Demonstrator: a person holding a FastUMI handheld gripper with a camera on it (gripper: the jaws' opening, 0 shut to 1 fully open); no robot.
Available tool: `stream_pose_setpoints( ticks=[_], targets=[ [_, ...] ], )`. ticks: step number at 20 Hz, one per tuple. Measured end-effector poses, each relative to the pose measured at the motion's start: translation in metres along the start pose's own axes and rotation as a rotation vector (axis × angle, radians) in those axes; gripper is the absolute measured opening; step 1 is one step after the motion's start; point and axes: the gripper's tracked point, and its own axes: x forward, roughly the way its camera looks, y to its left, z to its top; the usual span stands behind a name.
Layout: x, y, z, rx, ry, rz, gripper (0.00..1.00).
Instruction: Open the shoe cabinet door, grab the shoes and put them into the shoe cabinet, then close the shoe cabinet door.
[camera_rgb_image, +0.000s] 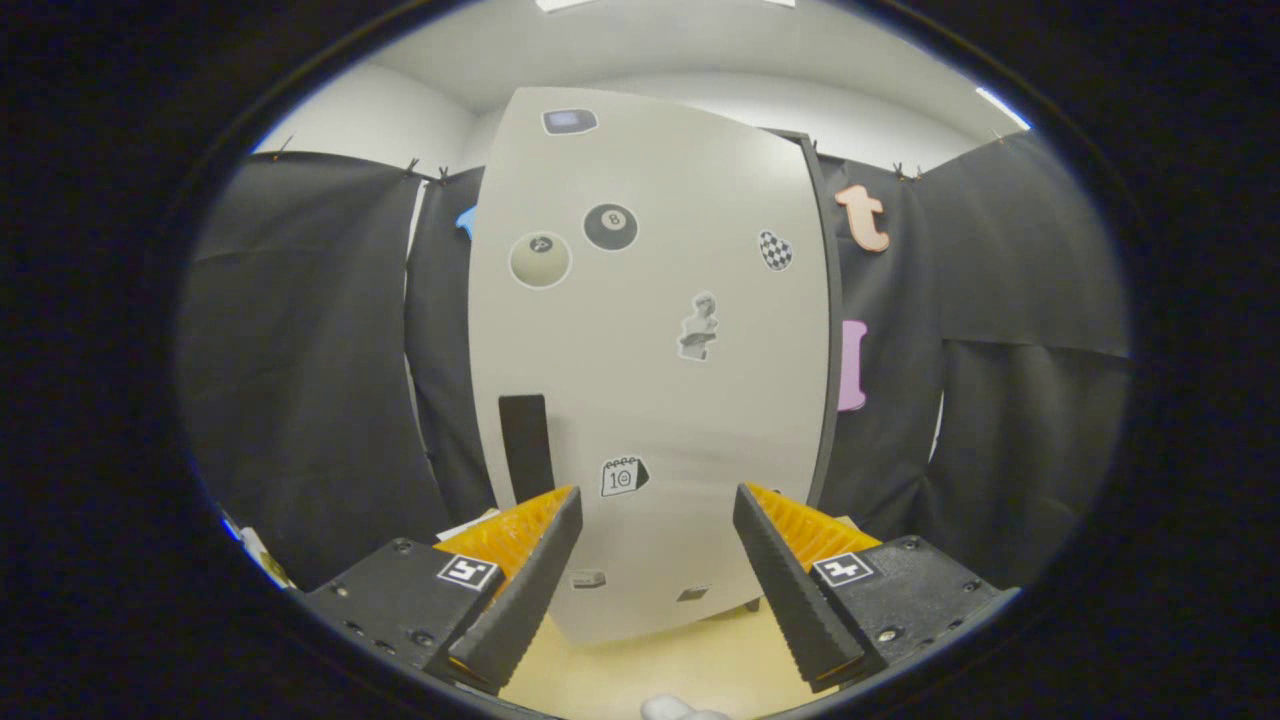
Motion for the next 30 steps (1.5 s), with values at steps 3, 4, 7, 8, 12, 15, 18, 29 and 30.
stream_pose_setpoints(
  ticks=[3, 4, 7, 8, 12, 15, 18, 29, 30],
  targets=[
    [-0.012, 0.002, 0.005, 0.02, 0.007, -0.005, 0.99],
    [-0.022, 0.002, 0.009, 0.025, -0.003, -0.002, 0.99],
    [-0.057, -0.004, 0.017, 0.026, -0.011, -0.016, 0.99],
    [-0.068, -0.007, 0.02, 0.028, -0.019, -0.02, 0.99],
    [-0.117, -0.023, 0.024, 0.038, -0.037, -0.044, 0.99],
    [-0.151, -0.04, 0.016, 0.015, -0.023, -0.081, 0.99],
    [-0.177, -0.051, 0.0, 0.02, 0.003, -0.102, 0.99],
    [-0.213, -0.065, -0.011, 0.02, 0.005, -0.138, 0.99],
    [-0.214, -0.064, -0.009, 0.016, -0.003, -0.135, 0.99]
  ],
)
